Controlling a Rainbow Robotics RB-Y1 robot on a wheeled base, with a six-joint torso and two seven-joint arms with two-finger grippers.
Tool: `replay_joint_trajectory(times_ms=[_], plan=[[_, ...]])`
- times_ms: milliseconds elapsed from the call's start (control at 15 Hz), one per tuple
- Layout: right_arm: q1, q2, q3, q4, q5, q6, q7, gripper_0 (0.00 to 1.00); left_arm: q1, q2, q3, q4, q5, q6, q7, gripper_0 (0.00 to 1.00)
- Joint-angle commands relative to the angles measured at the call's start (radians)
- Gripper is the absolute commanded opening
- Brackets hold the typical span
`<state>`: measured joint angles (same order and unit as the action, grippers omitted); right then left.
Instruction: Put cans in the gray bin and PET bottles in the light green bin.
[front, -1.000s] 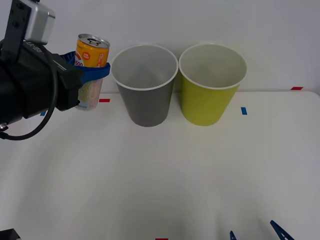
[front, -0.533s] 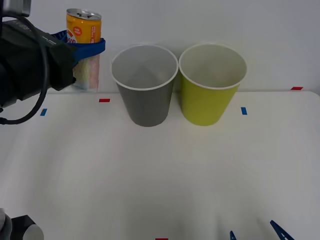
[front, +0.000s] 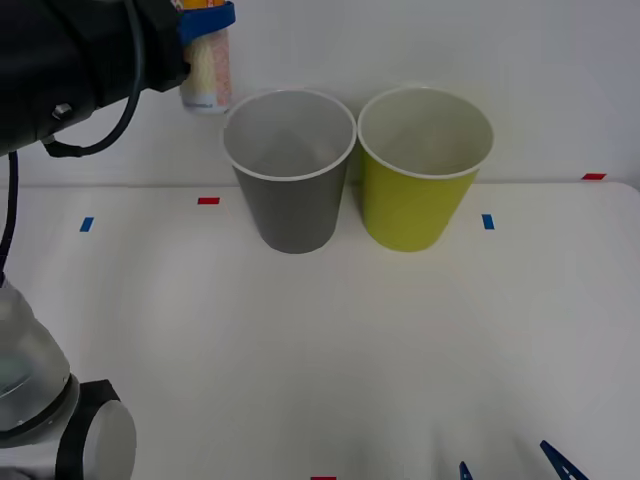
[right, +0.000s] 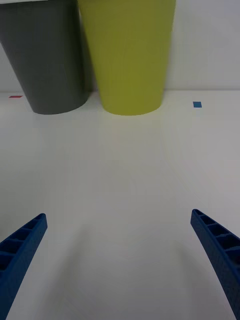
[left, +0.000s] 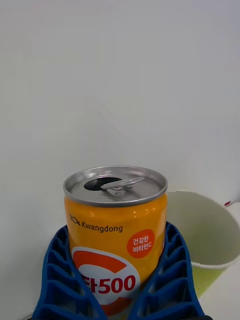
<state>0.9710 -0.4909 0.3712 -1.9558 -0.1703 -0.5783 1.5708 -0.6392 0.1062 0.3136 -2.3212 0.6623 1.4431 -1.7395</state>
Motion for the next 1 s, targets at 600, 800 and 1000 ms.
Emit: replay_joint_trajectory(times_ms=[600,800,1000], plan=[[0.000,0.000,0.000,0.000,0.000,0.000,0.000,1.00,0.000,0.007,-0.242,0.301,-0.116,-0.408,-0.040,0.00],[0.000,0.000,0.000,0.000,0.000,0.000,0.000,1.00,0.001,0.027,-0.306,0.376,-0.188,-0.512,-0.048,0.00],[0.000,0.000,0.000,0.000,0.000,0.000,0.000,1.00,0.001,0.041,-0.347,0.485,-0.181,-0.648,-0.048,0.00]])
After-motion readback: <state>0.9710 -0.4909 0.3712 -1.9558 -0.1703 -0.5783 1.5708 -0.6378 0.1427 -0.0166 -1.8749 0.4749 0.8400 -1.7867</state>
